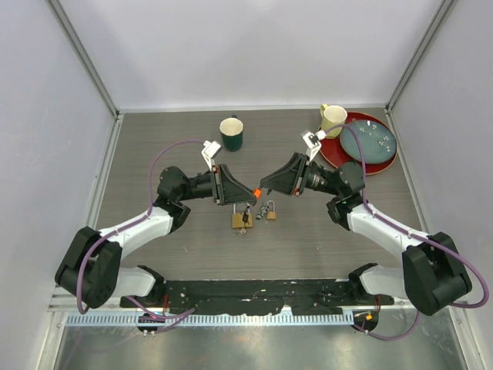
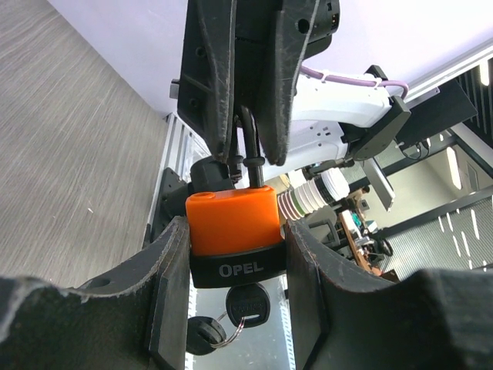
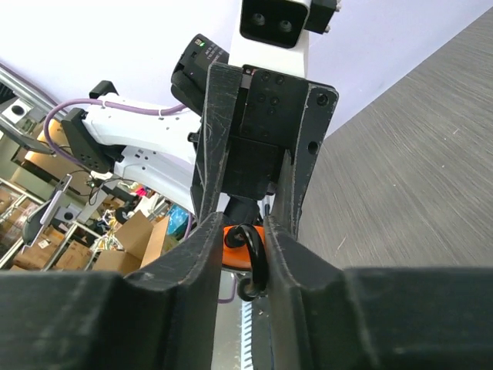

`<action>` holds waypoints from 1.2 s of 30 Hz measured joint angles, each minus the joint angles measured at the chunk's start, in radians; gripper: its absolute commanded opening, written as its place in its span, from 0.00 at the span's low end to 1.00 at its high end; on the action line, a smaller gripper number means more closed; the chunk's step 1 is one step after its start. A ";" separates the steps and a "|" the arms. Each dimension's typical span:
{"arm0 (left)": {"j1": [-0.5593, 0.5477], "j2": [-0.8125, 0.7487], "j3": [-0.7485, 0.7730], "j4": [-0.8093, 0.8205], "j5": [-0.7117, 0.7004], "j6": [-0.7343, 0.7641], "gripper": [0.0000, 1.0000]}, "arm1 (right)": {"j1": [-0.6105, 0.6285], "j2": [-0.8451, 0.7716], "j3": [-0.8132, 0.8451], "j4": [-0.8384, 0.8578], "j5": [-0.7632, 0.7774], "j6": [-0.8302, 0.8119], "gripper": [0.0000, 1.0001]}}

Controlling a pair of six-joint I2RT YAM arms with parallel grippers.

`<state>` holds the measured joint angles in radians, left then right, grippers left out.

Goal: Lock with the key
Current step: Pick up the lock from the center of the board, then lock the lock.

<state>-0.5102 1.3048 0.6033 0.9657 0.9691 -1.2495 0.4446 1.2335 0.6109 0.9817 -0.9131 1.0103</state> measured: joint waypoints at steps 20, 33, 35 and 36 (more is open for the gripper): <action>0.003 0.011 0.025 -0.069 -0.002 0.082 0.85 | 0.008 -0.037 0.011 -0.140 0.020 -0.040 0.01; -0.020 -0.191 0.134 -0.627 -0.261 0.462 0.83 | 0.007 -0.092 0.044 -0.459 0.169 -0.219 0.01; -0.048 -0.169 0.134 -0.668 -0.292 0.499 0.83 | 0.007 -0.092 0.047 -0.473 0.177 -0.222 0.01; -0.062 -0.158 0.136 -0.683 -0.303 0.512 0.82 | 0.007 -0.092 0.048 -0.478 0.180 -0.223 0.01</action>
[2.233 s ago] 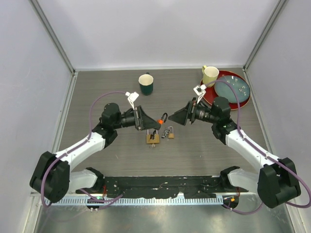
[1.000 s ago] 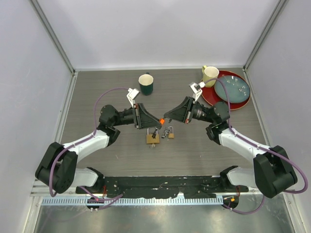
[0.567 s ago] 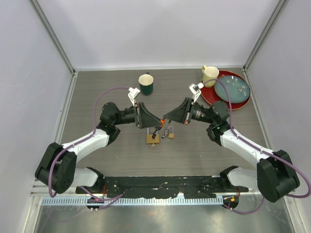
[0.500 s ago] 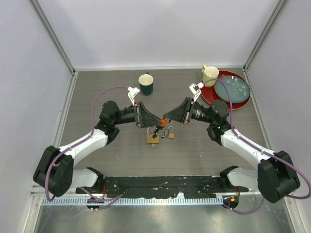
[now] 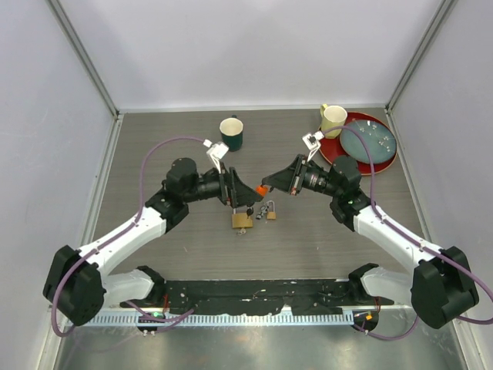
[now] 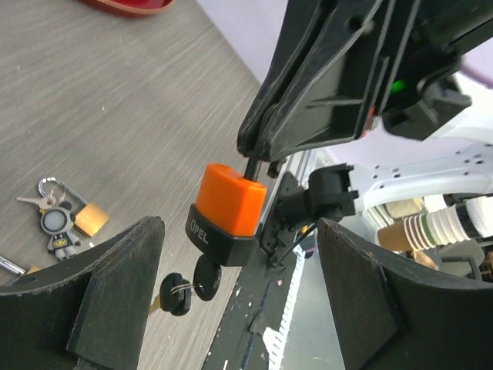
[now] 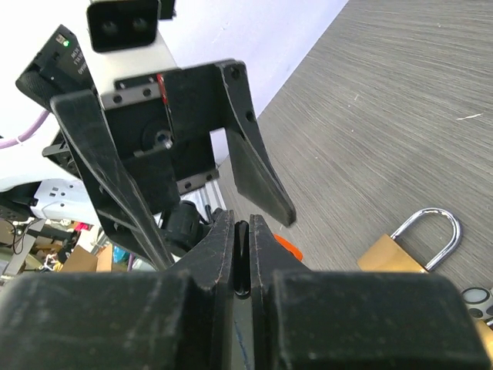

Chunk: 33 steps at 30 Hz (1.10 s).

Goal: Lock with the key
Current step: Lock the lock.

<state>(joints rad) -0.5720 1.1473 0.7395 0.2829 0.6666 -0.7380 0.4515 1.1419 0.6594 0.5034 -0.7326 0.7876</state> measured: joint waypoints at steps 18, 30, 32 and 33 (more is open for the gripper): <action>-0.130 0.131 0.051 -0.021 -0.062 0.087 0.00 | -0.003 -0.024 0.006 -0.026 0.039 -0.003 0.01; -0.132 0.131 0.010 0.081 -0.051 0.037 0.00 | -0.006 -0.027 0.006 -0.011 0.034 -0.015 0.48; -0.133 0.124 0.003 0.088 -0.047 0.032 0.00 | -0.006 -0.036 0.006 -0.012 0.035 -0.026 0.57; -0.133 0.119 0.000 0.091 -0.044 0.030 0.00 | -0.006 -0.042 0.006 -0.012 0.035 -0.029 0.58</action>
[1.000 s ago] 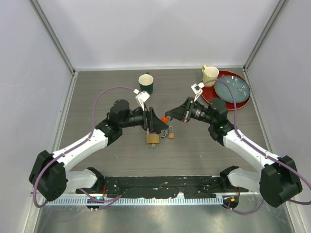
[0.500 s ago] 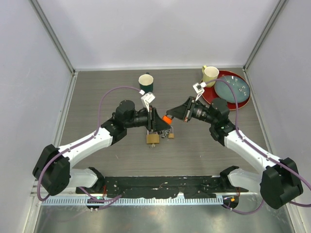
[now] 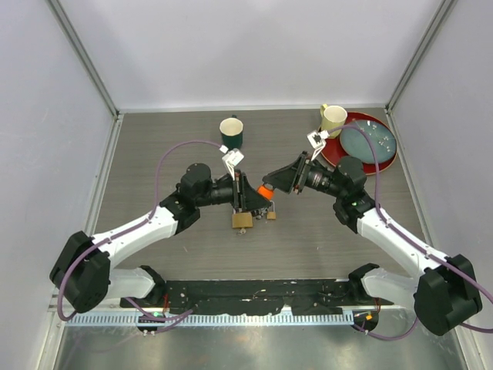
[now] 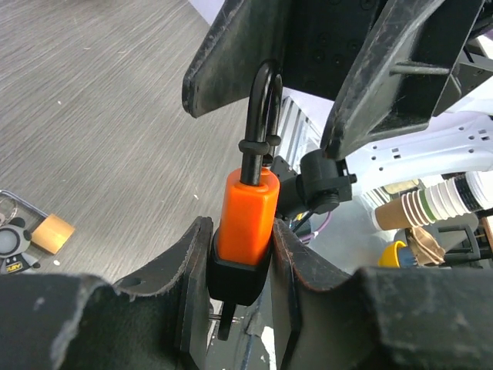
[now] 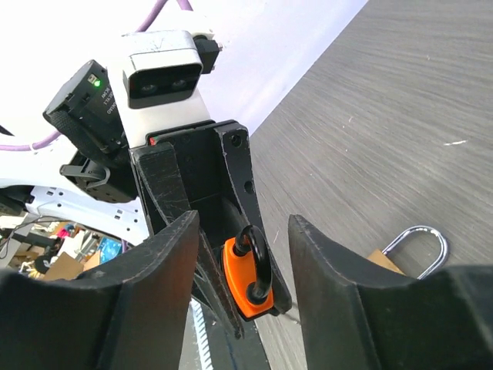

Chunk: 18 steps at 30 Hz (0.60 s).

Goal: Lock with the key
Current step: Lock the lock.

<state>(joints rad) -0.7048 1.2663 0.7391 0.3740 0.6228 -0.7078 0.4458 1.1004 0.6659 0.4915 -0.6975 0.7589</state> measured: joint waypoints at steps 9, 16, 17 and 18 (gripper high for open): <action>0.000 -0.032 -0.045 0.082 0.029 -0.040 0.00 | -0.023 -0.043 0.042 -0.029 -0.016 -0.042 0.64; 0.000 -0.057 -0.067 0.134 0.045 -0.069 0.00 | -0.031 -0.047 0.048 -0.026 -0.067 -0.048 0.55; 0.000 -0.060 -0.068 0.140 0.045 -0.071 0.00 | -0.031 -0.047 0.048 -0.021 -0.077 -0.045 0.55; 0.000 -0.062 -0.068 0.150 0.047 -0.074 0.00 | -0.031 -0.047 0.048 -0.018 -0.085 -0.043 0.54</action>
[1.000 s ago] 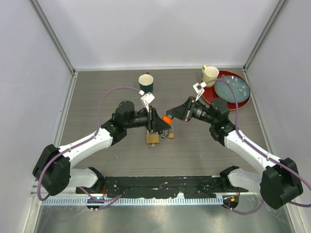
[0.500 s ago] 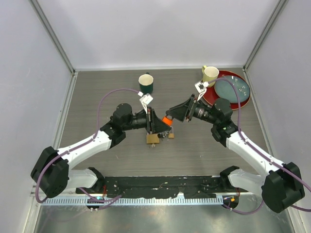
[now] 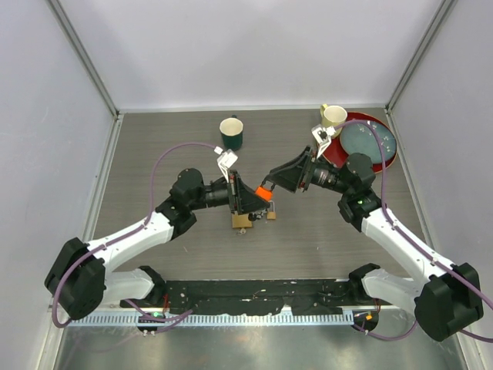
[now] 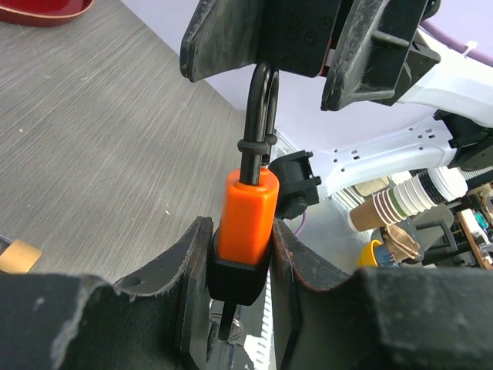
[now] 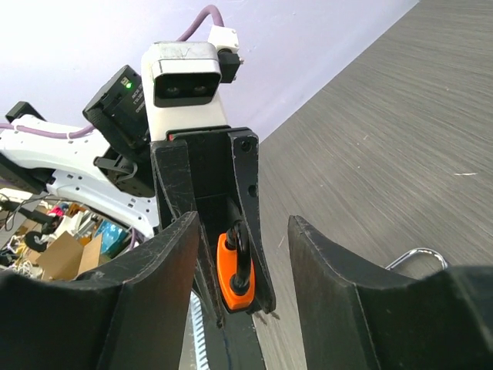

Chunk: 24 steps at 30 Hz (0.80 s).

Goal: Lock with the key
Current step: Lock the lock.

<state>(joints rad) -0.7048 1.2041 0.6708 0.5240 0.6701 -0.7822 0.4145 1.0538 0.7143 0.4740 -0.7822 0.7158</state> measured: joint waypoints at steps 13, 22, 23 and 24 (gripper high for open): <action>0.000 0.006 0.000 0.069 0.019 -0.036 0.00 | 0.000 0.079 -0.023 0.195 -0.058 0.153 0.20; 0.000 0.016 -0.002 0.094 0.024 -0.055 0.00 | 0.000 0.079 -0.024 0.216 -0.067 0.158 0.01; 0.000 0.016 -0.006 0.105 0.024 -0.059 0.00 | 0.000 0.079 -0.024 0.219 -0.068 0.157 0.01; 0.000 0.018 -0.008 0.114 0.024 -0.067 0.00 | 0.000 0.079 -0.024 0.222 -0.069 0.154 0.01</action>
<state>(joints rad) -0.7044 1.2217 0.6628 0.6380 0.6945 -0.8490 0.4145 1.1324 0.6907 0.6956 -0.8516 0.8703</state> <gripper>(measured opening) 0.332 0.127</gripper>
